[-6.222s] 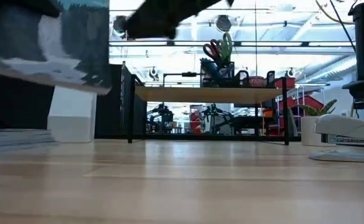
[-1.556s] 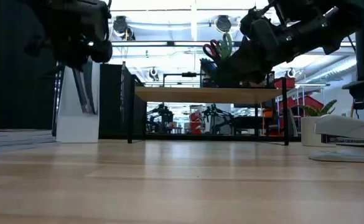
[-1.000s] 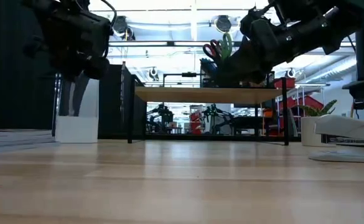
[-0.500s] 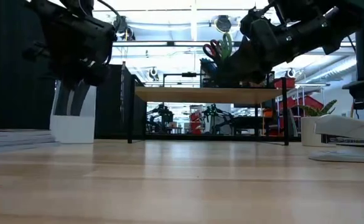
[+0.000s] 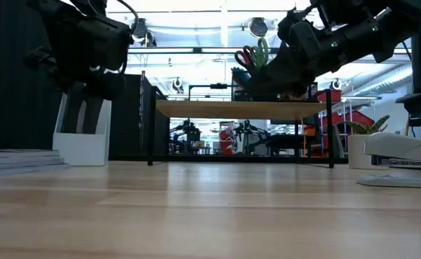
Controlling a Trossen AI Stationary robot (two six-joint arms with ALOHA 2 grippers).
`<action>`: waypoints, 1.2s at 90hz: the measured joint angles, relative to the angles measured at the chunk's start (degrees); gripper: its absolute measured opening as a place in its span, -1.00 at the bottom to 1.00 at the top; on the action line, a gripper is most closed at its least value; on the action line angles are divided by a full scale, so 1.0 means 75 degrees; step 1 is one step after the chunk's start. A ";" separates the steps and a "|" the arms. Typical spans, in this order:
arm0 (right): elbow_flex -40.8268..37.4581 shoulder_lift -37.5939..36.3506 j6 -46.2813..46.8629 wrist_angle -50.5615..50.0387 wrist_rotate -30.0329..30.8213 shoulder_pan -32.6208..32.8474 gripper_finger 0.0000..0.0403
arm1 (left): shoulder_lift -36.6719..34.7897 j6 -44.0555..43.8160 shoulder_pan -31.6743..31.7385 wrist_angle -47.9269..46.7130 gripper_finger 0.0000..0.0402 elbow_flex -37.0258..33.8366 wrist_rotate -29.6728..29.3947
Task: Stock shelves
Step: Put the blue book into the white bookshelf
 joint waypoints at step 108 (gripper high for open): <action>0.0000 -0.0003 0.0358 0.0005 0.0011 0.0000 0.00 | -0.0125 0.0274 -0.2088 -0.1488 -0.11 0.1147 0.0027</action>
